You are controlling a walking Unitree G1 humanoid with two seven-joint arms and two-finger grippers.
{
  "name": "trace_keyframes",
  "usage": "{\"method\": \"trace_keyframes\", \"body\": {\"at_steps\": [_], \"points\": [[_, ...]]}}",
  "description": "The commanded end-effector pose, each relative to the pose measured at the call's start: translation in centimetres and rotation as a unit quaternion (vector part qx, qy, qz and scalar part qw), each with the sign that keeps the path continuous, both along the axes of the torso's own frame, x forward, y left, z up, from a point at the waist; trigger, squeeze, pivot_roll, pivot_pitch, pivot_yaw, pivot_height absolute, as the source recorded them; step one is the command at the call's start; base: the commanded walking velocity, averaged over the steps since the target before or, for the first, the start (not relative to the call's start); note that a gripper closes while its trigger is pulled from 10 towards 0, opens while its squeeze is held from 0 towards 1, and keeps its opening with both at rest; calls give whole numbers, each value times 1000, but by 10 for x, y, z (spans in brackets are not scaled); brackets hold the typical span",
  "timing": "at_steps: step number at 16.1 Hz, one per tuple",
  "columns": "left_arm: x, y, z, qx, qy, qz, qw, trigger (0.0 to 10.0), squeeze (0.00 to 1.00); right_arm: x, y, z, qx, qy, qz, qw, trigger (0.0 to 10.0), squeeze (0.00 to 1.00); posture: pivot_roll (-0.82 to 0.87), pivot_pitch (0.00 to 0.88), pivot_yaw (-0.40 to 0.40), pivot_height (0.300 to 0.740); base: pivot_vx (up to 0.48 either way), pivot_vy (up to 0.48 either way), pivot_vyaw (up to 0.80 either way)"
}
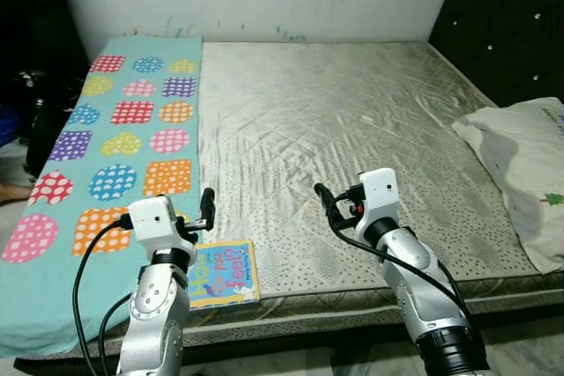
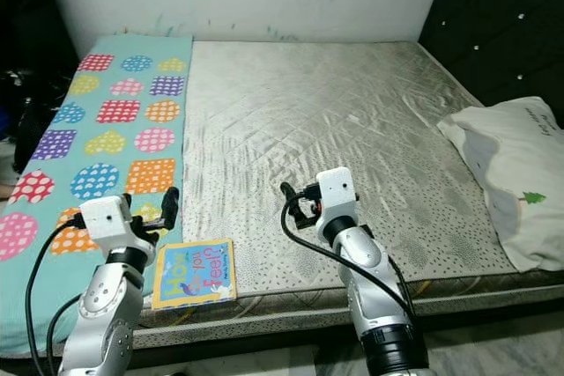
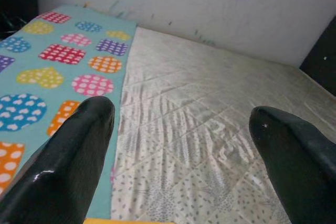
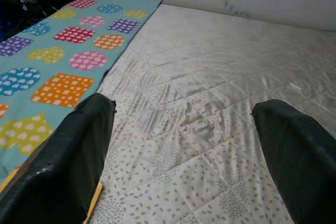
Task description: Clean up the room
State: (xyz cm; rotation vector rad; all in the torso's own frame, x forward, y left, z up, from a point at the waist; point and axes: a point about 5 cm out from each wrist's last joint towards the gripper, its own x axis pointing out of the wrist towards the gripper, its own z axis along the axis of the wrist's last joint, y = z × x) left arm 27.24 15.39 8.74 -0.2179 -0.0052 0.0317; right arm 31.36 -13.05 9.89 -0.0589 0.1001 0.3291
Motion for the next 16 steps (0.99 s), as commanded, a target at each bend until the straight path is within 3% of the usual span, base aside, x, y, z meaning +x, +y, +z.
{"method": "trace_keyframes", "body": {"at_steps": [1,16], "points": [[0,0,-1,7,6,1,1000,10000,0,1,2,3,-7,-9,6,1000,10000,0,-113,51,-45,740,0,0,800],[1,0,-2,8,7,1,1000,10000,0,2,2,4,-6,-9,7,1000,10000,0,-113,48,-44,740,0,0,800]]}}
